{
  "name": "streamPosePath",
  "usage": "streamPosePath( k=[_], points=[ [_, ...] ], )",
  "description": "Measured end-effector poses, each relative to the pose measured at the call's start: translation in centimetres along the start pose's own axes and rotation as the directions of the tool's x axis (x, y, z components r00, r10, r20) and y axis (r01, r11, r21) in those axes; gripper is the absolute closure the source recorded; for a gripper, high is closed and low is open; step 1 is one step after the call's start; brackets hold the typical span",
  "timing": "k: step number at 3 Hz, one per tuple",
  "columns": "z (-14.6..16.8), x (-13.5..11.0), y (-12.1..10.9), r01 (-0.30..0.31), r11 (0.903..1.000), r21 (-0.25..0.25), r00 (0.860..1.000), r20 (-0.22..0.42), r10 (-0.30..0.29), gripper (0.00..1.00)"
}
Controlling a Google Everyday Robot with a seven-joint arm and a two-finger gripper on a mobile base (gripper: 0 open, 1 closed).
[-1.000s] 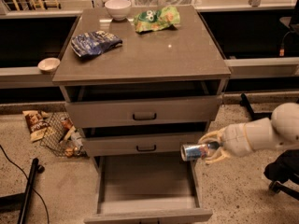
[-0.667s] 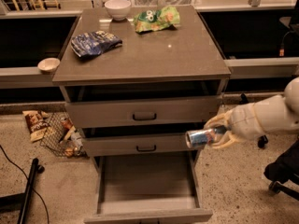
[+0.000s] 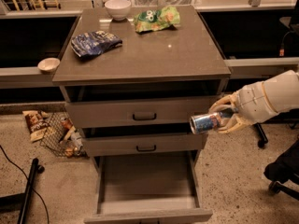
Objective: Pick redbull can from bottom drawer and place on counter
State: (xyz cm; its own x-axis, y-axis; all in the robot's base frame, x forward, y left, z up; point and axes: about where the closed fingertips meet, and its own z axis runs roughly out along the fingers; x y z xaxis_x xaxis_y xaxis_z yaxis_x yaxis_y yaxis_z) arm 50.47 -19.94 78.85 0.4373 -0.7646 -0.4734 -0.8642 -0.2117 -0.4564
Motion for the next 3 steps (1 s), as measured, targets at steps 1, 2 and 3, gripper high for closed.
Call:
streamPosePath(
  k=[1,2,3],
  points=[
    [-1.4,-1.0,-3.3,0.031,0.999,0.032,0.999,0.024,-0.032,1.0],
    [-3.6,-3.5,-8.7,0.081,0.9932,0.084,0.991,0.096,-0.089,1.0],
    [-5.2,-5.7,-14.0,0.13,0.9808,0.146,0.976,0.155,-0.152,1.0]
  ],
)
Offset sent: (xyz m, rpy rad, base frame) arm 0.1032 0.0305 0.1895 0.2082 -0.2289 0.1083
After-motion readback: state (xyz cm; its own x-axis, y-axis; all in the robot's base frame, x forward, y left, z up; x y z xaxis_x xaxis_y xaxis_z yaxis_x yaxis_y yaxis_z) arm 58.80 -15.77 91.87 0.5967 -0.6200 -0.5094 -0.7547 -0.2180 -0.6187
